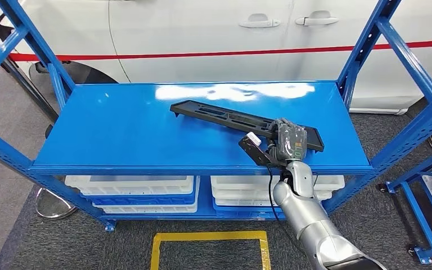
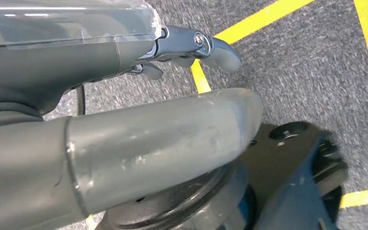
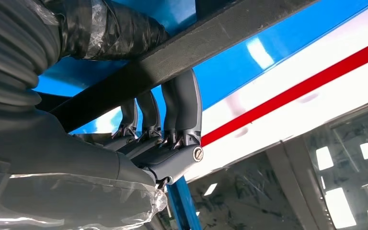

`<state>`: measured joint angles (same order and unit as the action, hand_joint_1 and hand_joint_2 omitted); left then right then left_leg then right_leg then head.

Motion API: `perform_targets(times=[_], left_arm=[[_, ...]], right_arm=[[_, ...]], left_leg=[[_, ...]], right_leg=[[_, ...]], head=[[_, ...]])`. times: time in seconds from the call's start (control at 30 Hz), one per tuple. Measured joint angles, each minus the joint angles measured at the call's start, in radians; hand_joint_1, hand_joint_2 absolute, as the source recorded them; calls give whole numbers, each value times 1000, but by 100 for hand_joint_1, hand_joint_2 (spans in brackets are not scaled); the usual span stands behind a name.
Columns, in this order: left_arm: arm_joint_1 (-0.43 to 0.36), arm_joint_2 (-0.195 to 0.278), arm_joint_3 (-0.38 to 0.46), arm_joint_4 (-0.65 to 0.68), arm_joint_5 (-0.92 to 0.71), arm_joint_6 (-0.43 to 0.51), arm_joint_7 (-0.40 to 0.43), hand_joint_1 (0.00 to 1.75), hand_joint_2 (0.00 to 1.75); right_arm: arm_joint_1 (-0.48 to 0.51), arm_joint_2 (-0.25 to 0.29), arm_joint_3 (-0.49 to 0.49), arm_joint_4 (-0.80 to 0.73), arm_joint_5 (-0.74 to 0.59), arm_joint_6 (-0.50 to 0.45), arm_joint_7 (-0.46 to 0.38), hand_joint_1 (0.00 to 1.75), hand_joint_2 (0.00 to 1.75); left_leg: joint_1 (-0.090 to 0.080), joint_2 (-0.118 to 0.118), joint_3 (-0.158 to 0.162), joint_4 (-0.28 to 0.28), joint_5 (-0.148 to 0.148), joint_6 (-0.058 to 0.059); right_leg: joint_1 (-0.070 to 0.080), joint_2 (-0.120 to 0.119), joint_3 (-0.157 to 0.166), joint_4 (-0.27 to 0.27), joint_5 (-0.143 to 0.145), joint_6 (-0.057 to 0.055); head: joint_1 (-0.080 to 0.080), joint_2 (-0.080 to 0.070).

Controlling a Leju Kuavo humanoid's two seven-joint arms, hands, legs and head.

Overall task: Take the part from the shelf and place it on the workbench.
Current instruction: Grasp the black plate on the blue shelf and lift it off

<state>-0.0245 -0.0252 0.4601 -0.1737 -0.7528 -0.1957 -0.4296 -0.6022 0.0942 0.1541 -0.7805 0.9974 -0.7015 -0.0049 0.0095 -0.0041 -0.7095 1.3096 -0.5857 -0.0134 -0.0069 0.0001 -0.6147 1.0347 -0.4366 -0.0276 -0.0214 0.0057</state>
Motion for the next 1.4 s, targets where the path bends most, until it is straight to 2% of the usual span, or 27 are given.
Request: perform_targets(times=[0.03,0.1,0.17,0.27,0.33,0.37,0.43,0.47,0.5,0.53,0.6,0.67,0.77,0.83,0.87,0.93,0.97,1.0,1.03,1.07,1.1,1.17,1.2,1.3,1.33,1.4], left_arm=[[0,0,0,0,1,0,-5,0,0],[0,0,0,-4,8,0,-19,0,0],[-2,0,0,-10,17,1,-41,0,0],[-2,0,3,-18,34,12,-85,0,0],[-1,-3,7,-27,47,23,-114,0,0],[-2,-5,9,-33,52,29,-125,0,0],[-6,-7,12,-42,57,35,-135,0,0],[-7,-8,14,-45,59,37,-136,0,0],[-7,-9,15,-48,61,37,-137,0,0],[-7,-9,16,-50,62,38,-137,0,0],[-5,-12,17,-54,62,38,-137,0,0],[-6,-15,17,-57,65,40,-141,0,0],[-7,-18,18,-62,66,50,-170,0,0],[-8,-20,17,-67,64,54,-190,0,0],[-9,-21,17,-68,65,55,-195,0,0],[-10,-24,17,-69,69,55,-202,0,0],[-9,-25,17,-69,70,55,-204,0,0],[-8,-26,16,-69,70,55,-206,0,0],[-8,-28,15,-69,70,54,-208,0,0],[-7,-29,15,-70,70,53,-209,0,0],[-8,-30,14,-71,70,52,-210,0,0],[-9,-32,13,-73,70,52,-211,0,0],[-10,-32,13,-73,70,52,-211,0,0],[-8,-33,12,-74,71,52,-211,0,0],[-7,-34,11,-74,70,51,-210,0,0],[-6,-35,7,-74,71,48,-209,0,0]], right_arm=[[2,0,-4,-3,-4,0,-8,175,175],[6,0,-13,-20,-14,0,-35,175,175],[12,0,-23,-52,-28,0,-78,175,175],[39,3,-36,-149,-43,0,-172,175,175],[61,7,-38,-247,-42,0,-211,175,175],[70,8,-37,-298,-39,0,-216,175,175],[85,9,-33,-380,-33,0,-212,175,175],[94,10,-30,-413,-30,1,-208,175,175],[102,10,-29,-436,-27,1,-205,175,175],[109,10,-28,-457,-25,1,-203,175,175],[117,10,-25,-491,-23,1,-202,175,175],[121,11,-21,-522,-22,1,-220,175,175],[136,16,-19,-574,-19,1,-289,175,175],[147,20,-10,-624,-9,1,-329,175,175],[153,24,-4,-652,-1,1,-349,175,175],[172,40,2,-714,8,1,-409,175,175],[185,51,3,-744,7,1,-448,175,175],[200,62,0,-771,1,1,-491,175,175],[213,75,-3,-795,-8,2,-530,175,175],[223,87,-7,-817,-18,2,-561,175,175],[231,98,-12,-836,-25,2,-581,175,175],[239,114,-18,-864,-34,2,-593,175,175],[241,119,-20,-873,-37,2,-595,175,175],[248,130,-26,-892,-49,2,-609,175,175],[251,133,-29,-898,-57,2,-618,175,175],[255,138,-34,-910,-75,2,-634,175,175]], left_leg=[[0,0,11,-28,26,1],[0,0,73,-165,100,8],[-5,0,120,-268,133,18],[-10,-2,127,-291,138,34],[-7,-1,132,-302,145,46],[-5,0,134,-306,148,52],[-6,0,134,-306,147,59],[-6,0,134,-305,146,59],[-6,-1,135,-303,144,60],[-6,-3,136,-301,142,59],[-5,-4,136,-292,134,53],[-8,-4,131,-280,125,43],[-10,-4,129,-279,122,28],[-7,-2,124,-260,106,17],[-6,-2,110,-228,84,12],[-3,-1,56,-114,27,4],[-2,-1,27,-57,7,1],[-1,-1,8,-21,2,0],[-1,-1,5,-22,16,1],[-1,-1,20,-58,46,3],[-1,-1,48,-121,84,8],[-5,-2,103,-239,128,18],[-8,-2,116,-268,133,22],[-10,-2,123,-287,135,34],[-7,-1,127,-293,140,40],[-3,0,131,-302,146,51]], right_leg=[[0,1,1,0,0,0],[1,2,2,2,-1,2],[3,3,-1,4,-1,10],[2,3,-5,3,1,27],[1,2,-16,29,-19,36],[1,2,-35,70,-44,40],[-1,2,-92,194,-104,45],[-3,2,-119,247,-121,47],[-5,2,-132,272,-121,49],[-7,1,-128,258,-102,50],[-9,0,-75,143,-37,48],[-7,0,-28,42,-4,43],[-4,3,-20,21,-6,30],[-5,2,-15,15,-5,19],[-7,1,-13,12,-4,13],[-6,0,-10,12,-6,6],[-5,-1,-9,12,-8,5],[-4,-1,-9,13,-9,3],[-3,0,-8,14,-10,3],[-3,1,-7,15,-11,2],[-2,1,-5,15,-12,3],[0,3,-3,16,-13,8],[1,3,-4,15,-13,13],[0,4,-3,13,-11,29],[0,3,-5,23,-19,34],[0,3,-36,94,-66,41]], head=[[0,0],[0,0],[0,0],[0,0],[0,0],[0,0],[1,0],[0,0],[0,0],[1,0],[1,0],[0,0],[0,0],[0,0],[0,0],[0,0],[0,0],[0,0],[0,0],[0,0],[0,0],[0,0],[0,0],[0,0],[0,0],[1,0]])
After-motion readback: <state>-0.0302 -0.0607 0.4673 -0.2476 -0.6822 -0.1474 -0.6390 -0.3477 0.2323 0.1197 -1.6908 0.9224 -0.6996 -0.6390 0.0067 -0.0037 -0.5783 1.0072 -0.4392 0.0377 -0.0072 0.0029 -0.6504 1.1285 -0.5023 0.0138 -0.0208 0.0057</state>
